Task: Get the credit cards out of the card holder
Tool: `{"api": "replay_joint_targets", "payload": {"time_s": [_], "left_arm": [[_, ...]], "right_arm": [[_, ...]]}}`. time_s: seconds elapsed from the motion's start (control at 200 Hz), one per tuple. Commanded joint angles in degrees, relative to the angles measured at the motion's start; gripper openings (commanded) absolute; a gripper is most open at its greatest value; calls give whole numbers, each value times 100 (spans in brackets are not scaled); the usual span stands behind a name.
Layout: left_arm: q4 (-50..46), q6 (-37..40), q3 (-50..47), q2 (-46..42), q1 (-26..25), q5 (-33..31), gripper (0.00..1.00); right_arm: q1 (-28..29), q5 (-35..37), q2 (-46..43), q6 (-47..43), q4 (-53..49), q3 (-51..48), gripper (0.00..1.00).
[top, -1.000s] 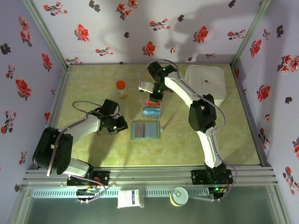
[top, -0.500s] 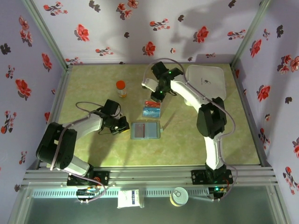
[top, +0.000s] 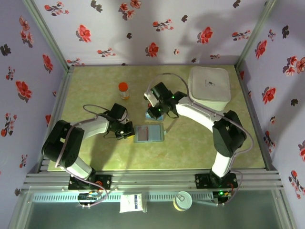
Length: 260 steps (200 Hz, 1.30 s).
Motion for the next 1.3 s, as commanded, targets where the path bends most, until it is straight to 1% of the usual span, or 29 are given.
{"api": "replay_joint_targets", "payload": {"time_s": [0.0,0.165,0.38,0.505,0.605,0.74,0.85,0.965,1.135,1.295], "left_arm": [[23,-109,147,78,-87,78,3],[-42,-137,164,-13,-134,3,3],[-220,-138,248,-259,-132,-134,2],[-225,-159,296,-274,-157,-78,3],[-182,-175,340,-191,-219,-3,2],[-134,-146,370,-48,-280,45,2],[-90,-152,342,55,-296,60,1],[-91,-123,327,149,-300,57,0],[-82,-114,282,202,-301,9,0],[-109,-90,253,201,-305,-24,0]], "right_arm": [[58,183,-397,1161,817,-498,21],[220,113,-628,2070,1225,-1093,21],[374,-22,-785,3208,1559,-1596,21],[436,-359,-649,3877,1637,-1706,19],[457,-576,-500,4245,1724,-1764,19],[481,-782,-329,4479,1916,-1853,23],[486,-881,-194,4557,1989,-1842,27],[505,-1010,-45,4612,2059,-1807,29],[526,-1113,169,4657,2047,-1734,29],[563,-1195,346,4666,2007,-1656,27]]}}
